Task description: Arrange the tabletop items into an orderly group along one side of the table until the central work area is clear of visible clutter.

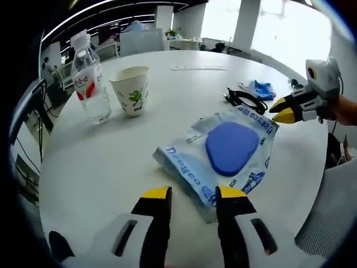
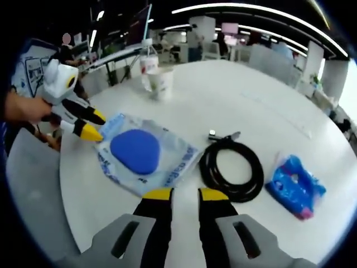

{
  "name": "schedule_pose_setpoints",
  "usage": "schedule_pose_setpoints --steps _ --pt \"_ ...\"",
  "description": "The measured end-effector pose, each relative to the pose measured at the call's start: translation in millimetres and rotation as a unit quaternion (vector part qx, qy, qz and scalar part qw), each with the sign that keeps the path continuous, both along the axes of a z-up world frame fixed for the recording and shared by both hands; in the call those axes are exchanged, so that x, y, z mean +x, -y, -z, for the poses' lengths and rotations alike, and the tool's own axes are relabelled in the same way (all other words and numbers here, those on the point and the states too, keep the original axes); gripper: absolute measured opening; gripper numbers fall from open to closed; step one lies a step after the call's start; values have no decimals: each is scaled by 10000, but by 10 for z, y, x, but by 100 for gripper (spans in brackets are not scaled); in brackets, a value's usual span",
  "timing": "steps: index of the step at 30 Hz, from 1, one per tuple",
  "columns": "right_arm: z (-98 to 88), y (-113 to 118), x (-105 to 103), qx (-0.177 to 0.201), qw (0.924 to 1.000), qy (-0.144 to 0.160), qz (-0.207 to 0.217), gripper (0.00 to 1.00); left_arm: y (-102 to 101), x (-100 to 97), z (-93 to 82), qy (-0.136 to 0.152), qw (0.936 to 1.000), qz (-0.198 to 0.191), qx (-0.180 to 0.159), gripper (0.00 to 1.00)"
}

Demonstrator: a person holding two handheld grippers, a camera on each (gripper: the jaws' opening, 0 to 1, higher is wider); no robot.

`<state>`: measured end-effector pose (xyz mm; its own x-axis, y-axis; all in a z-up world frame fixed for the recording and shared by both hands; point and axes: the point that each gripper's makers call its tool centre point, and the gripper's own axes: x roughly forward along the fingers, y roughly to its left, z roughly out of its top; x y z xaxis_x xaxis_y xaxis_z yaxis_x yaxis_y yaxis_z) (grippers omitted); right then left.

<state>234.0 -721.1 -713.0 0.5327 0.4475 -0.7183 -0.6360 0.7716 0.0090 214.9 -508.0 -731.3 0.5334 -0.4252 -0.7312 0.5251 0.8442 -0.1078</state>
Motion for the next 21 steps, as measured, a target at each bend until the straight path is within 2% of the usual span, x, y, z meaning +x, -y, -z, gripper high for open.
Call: schedule_pose_setpoints --steps 7,11,14,17,21 --pt "-33 76 101 -41 9999 94 -3 20 -35 49 -61 177 9998 -87 95 44" --pt "-51 97 139 -30 9999 117 10 22 -34 97 -155 397 9989 -78 220 51" --pt "-64 127 175 -38 9998 177 64 27 -27 168 -193 550 9980 -41 303 54" --pt "-85 181 217 -51 9995 259 158 32 24 231 -266 627 9977 -81 253 57" --pt "-112 258 244 -37 9991 287 303 35 120 297 -318 681 9974 -24 215 57"
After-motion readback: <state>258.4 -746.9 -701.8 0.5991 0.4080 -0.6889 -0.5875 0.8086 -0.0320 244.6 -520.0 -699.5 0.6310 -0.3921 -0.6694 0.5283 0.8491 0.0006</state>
